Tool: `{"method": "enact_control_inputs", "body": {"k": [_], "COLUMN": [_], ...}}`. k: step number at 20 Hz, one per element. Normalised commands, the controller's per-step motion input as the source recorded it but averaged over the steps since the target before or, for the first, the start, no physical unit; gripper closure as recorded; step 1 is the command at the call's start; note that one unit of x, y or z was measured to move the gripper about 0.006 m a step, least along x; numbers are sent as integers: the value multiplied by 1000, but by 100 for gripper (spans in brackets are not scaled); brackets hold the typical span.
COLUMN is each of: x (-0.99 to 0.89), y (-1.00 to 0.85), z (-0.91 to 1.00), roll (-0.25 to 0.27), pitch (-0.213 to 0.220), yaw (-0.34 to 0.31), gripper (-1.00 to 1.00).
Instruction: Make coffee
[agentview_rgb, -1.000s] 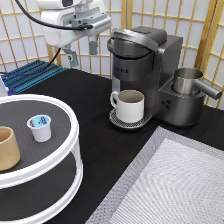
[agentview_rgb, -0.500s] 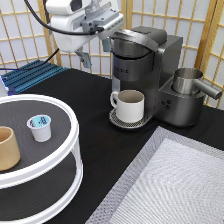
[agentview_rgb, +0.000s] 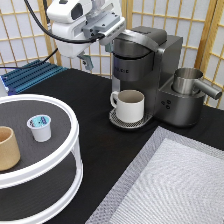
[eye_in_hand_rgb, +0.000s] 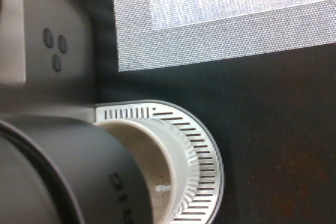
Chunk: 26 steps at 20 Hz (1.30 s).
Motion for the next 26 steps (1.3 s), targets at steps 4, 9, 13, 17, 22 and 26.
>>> {"method": "enact_control_inputs", "body": {"k": [4, 9, 13, 17, 22, 26], "x": [319, 316, 354, 294, 190, 166], "y": [319, 253, 344, 383, 406, 489], "z": [384, 621, 689, 584, 561, 616], "roll": [0, 0, -9, -3, -23, -71], "pitch": [62, 64, 100, 146, 168, 152], "yaw": [0, 0, 0, 0, 0, 0], "gripper": [-100, -100, -100, -100, -100, -100]}}
